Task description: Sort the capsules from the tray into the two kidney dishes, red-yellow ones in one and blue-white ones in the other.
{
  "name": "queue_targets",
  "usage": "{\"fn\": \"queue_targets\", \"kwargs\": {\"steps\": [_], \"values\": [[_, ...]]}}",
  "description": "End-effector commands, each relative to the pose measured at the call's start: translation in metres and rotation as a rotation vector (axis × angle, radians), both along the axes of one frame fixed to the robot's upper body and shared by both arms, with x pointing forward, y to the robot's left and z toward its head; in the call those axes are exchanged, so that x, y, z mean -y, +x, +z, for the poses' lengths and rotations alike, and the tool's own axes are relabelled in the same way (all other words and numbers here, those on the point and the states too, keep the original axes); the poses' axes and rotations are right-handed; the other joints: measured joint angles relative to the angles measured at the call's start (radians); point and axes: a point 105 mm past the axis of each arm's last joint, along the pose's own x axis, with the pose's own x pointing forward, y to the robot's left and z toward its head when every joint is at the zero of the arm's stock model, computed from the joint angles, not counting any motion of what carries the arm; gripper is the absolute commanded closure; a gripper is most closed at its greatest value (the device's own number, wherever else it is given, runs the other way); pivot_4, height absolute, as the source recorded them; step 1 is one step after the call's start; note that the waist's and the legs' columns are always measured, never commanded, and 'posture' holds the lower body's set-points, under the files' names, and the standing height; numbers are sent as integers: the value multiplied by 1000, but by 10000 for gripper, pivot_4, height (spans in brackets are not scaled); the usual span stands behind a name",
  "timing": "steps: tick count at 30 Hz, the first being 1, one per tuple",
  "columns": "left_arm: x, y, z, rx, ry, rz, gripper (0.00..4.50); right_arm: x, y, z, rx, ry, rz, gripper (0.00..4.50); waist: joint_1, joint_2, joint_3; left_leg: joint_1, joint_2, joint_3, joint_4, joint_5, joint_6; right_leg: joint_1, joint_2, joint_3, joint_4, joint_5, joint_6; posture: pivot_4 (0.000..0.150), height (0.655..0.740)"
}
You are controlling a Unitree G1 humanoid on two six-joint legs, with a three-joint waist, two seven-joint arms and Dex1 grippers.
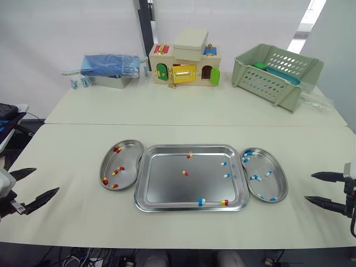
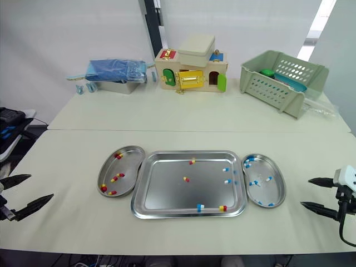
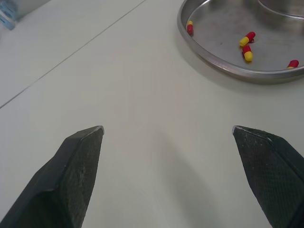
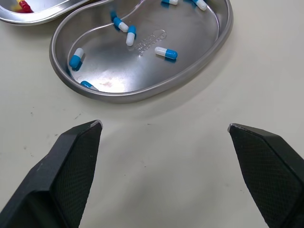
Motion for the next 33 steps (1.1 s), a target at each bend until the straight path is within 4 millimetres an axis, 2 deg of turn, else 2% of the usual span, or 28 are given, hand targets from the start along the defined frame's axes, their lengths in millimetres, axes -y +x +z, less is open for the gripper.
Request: {"fn": "queue_targets", "kwargs": {"steps": [1,6,8,12,16,21,25,30,33], "values": [[3,0,5,-17,24,-22,0,-5,1,7,55,4,27,119,0,0,0,0,0,0,0,0,0,0,0,0,0,0,0,1500,7400],[9,8,10,-7,38,-33,0,-9,-9,5,60,32,38,119,1,0,0,0,0,0,0,0,0,0,0,0,0,0,0,1500,7400],[13,11,13,-12,44,-47,0,-15,-23,1,26,51,70,119,2,0,0,0,0,0,0,0,0,0,0,0,0,0,0,1500,7400],[30,22,24,-21,70,-115,0,-40,-51,-6,-35,112,158,119,9,0,0,-1,0,-1,0,0,0,0,0,-1,0,0,0,1500,7400],[55,31,36,-26,64,-204,0,-59,-53,-3,16,172,161,119,7,-1,0,0,0,-1,1,0,0,1,0,0,0,0,0,1500,7400],[98,47,37,-113,50,-347,0,-106,-63,0,112,297,184,119,7,0,1,-1,0,-2,-1,0,0,0,1,-1,0,0,0,1500,7400],[154,63,42,-93,37,-571,0,-137,-74,-4,159,352,200,119,18,-1,0,-1,0,-3,1,0,0,1,1,-2,1,0,0,1500,7400],[204,66,31,-133,45,-760,0,-156,-85,-13,185,395,204,119,18,-1,0,-1,0,-2,0,0,0,0,1,-1,0,0,0,1500,7400],[223,67,18,-151,55,-833,0,-163,-90,-21,181,404,196,119,14,-1,0,-1,0,-2,1,0,0,0,1,-1,1,0,0,1500,7400]]}}
